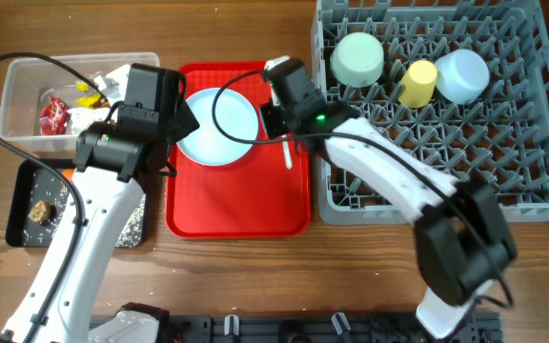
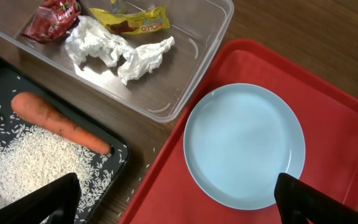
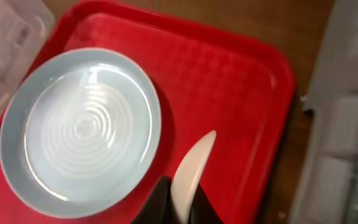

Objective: Sort waste into correct bins and load items into the dishwasher rack
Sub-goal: 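Carry the white spoon with the right gripper into the rack, then release the spoon in the rack and lift the right gripper, then move the right gripper to the light-blue plate rim on the tray, then grip the light-blue plate rim and lift it with the right gripper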

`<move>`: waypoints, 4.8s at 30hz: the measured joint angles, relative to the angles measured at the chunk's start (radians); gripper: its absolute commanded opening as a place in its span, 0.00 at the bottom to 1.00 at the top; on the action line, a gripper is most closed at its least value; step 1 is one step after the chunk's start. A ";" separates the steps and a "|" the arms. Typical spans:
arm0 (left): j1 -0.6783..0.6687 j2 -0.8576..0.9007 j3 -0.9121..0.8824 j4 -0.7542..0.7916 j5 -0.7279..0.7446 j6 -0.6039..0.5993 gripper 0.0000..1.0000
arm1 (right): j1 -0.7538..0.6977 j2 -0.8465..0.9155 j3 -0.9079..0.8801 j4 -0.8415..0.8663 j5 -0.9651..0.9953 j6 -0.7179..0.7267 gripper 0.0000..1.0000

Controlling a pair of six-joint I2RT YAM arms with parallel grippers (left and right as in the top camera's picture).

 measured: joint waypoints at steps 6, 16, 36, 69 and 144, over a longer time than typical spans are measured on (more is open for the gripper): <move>0.000 0.000 0.000 -0.001 0.000 0.000 1.00 | -0.083 -0.150 0.000 -0.140 0.006 -0.073 0.04; 0.000 0.000 0.000 0.000 0.000 0.000 1.00 | -0.322 -0.182 0.000 -0.314 0.018 -0.110 0.04; 0.000 0.000 0.000 0.000 0.000 0.000 1.00 | -0.346 0.044 0.000 -0.314 0.019 -0.116 0.24; 0.000 0.000 0.000 0.000 0.000 0.000 1.00 | -0.096 -0.026 0.075 -0.137 -0.268 0.164 0.79; 0.000 0.000 0.000 0.000 0.000 0.000 1.00 | 0.079 0.305 0.075 0.215 0.063 0.095 0.04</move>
